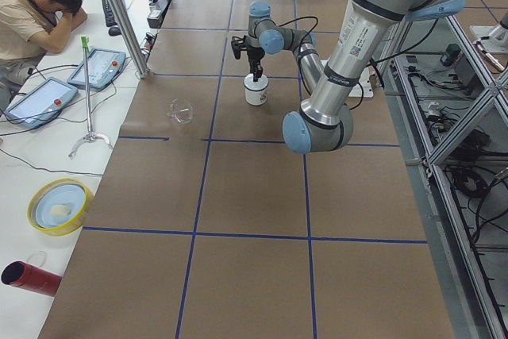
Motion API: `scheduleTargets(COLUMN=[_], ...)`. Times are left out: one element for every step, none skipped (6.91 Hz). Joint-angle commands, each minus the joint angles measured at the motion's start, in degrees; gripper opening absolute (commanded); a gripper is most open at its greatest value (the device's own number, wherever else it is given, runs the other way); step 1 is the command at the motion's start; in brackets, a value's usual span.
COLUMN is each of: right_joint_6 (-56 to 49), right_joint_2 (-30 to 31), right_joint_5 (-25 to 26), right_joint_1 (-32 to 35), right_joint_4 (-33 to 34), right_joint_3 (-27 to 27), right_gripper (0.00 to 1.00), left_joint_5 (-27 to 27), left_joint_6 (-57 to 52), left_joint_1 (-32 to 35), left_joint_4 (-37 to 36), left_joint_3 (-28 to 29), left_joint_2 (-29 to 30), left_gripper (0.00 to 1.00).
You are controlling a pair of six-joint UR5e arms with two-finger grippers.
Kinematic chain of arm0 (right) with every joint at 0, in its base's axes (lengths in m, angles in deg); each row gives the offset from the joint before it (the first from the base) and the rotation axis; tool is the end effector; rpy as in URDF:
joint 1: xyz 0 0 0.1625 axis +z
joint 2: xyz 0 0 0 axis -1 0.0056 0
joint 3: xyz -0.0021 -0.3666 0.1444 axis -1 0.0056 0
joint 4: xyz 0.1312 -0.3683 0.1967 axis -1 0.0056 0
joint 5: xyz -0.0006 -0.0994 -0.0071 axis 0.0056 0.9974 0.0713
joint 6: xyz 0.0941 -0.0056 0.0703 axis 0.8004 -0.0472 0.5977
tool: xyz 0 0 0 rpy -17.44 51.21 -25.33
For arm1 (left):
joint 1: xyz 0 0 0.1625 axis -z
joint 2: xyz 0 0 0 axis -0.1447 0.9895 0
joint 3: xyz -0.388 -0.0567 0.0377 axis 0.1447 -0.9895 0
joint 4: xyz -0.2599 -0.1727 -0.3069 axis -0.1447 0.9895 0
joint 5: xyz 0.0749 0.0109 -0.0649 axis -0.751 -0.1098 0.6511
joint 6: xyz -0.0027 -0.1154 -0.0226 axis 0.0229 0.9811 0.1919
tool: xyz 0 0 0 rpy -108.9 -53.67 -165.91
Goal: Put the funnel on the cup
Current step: 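Close the left gripper on the lid's knob and lift it off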
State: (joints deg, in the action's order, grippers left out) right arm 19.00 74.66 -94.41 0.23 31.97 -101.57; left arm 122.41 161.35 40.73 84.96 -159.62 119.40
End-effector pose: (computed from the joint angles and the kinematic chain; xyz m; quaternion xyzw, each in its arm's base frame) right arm 0.0549 -0.4728 0.6534 -0.0093 -0.3520 0.0051 0.9360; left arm 0.4829 -0.4220 0.1686 -0.0149 0.4009 -0.1594 0.9020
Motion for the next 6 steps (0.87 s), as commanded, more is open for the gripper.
scheduleTargets(right_joint_6=[0.0, 0.0, 0.0, 0.0, 0.0, 0.0], right_joint_2=[0.0, 0.0, 0.0, 0.0, 0.0, 0.0], right_joint_5=[0.0, 0.0, 0.0, 0.0, 0.0, 0.0], right_joint_1=[0.0, 0.0, 0.0, 0.0, 0.0, 0.0], right_joint_4=[0.0, 0.0, 0.0, 0.0, 0.0, 0.0], right_joint_3=[0.0, 0.0, 0.0, 0.0, 0.0, 0.0], right_gripper=[1.00, 1.00, 1.00, 1.00, 1.00, 1.00], left_joint_5=[0.1, 0.1, 0.1, 0.1, 0.1, 0.1], left_joint_6=[-0.1, -0.1, -0.1, -0.1, -0.1, -0.1], left_joint_1=[-0.1, -0.1, -0.1, -0.1, -0.1, -0.1], left_joint_4=[-0.1, -2.1, -3.2, -3.2, -3.2, -3.2], left_joint_3=[-0.1, -0.9, -1.5, -1.6, -1.6, -1.6], left_joint_2=[-0.3, -0.1, 0.1, 0.1, 0.3, 0.3], left_gripper=[0.00, 0.00, 0.00, 0.00, 0.00, 0.00])
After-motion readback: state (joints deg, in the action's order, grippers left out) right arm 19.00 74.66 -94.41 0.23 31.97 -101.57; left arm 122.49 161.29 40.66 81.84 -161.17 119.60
